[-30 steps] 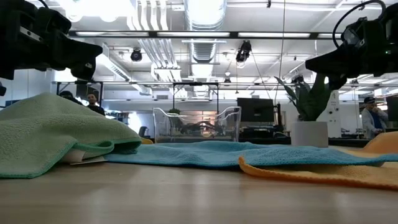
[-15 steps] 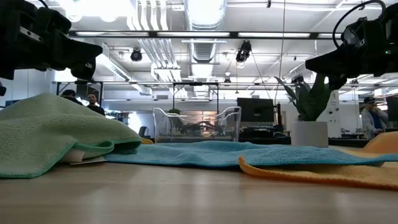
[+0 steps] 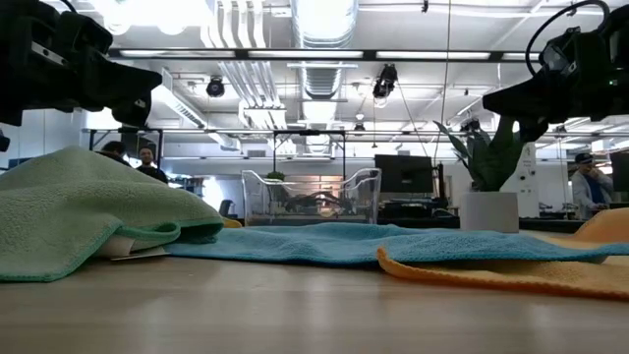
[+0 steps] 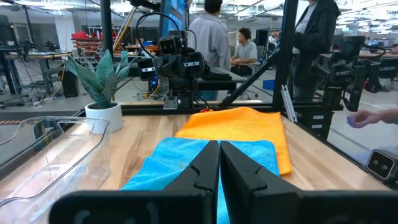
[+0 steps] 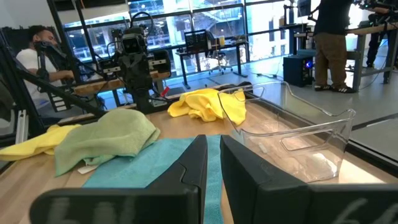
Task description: Fold microfiber towels
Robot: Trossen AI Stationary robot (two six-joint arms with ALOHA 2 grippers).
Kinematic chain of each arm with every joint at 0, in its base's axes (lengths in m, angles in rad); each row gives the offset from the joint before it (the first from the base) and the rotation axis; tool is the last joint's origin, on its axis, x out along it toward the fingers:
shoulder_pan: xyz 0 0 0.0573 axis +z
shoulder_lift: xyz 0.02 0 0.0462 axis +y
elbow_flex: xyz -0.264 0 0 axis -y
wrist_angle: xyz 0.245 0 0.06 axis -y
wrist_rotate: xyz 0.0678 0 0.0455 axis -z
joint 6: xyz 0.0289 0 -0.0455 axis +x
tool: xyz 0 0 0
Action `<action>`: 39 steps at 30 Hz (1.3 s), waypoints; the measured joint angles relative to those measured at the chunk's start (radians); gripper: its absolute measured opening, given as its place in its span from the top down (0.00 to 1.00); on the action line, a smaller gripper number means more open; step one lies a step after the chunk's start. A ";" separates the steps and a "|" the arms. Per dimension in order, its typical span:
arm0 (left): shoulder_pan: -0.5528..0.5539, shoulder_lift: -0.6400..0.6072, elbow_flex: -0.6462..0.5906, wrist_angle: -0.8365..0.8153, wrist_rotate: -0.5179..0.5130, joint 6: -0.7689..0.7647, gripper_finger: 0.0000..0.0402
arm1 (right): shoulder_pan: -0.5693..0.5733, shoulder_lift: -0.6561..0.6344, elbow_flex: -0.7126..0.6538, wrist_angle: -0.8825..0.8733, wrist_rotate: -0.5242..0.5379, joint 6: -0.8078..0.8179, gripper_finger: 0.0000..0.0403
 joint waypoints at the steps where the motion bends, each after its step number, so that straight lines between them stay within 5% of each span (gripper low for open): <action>1: 0.000 0.000 0.000 0.000 0.000 0.000 1.00 | 0.000 0.000 0.000 0.000 0.000 0.000 0.90; 21: 0.000 0.000 0.000 0.000 0.000 0.000 1.00 | 0.000 0.000 0.000 0.000 0.000 -0.009 0.90; 33: 0.000 0.000 0.000 0.000 0.000 0.000 1.00 | 0.000 0.000 0.000 0.004 -0.001 -0.609 0.90; 39: 0.000 0.000 0.000 0.000 0.000 0.000 1.00 | 0.000 0.000 0.000 0.026 -0.001 -0.337 0.91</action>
